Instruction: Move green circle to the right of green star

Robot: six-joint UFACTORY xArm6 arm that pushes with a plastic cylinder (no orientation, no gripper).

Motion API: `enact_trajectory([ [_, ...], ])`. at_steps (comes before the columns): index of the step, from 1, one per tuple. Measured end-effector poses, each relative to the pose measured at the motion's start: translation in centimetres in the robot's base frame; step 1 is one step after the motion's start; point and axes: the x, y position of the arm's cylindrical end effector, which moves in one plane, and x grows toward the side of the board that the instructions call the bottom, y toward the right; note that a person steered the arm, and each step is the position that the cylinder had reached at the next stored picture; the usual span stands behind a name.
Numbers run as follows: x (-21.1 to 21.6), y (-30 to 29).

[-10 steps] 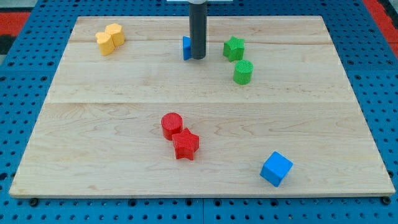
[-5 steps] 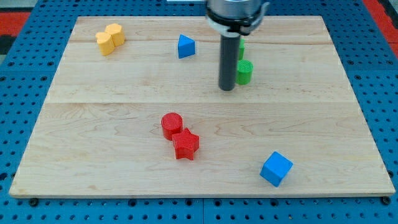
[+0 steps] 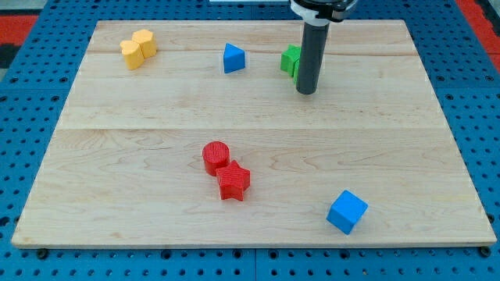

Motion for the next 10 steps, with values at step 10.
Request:
enact_trajectory([
  [10, -1.6, 2.6],
])
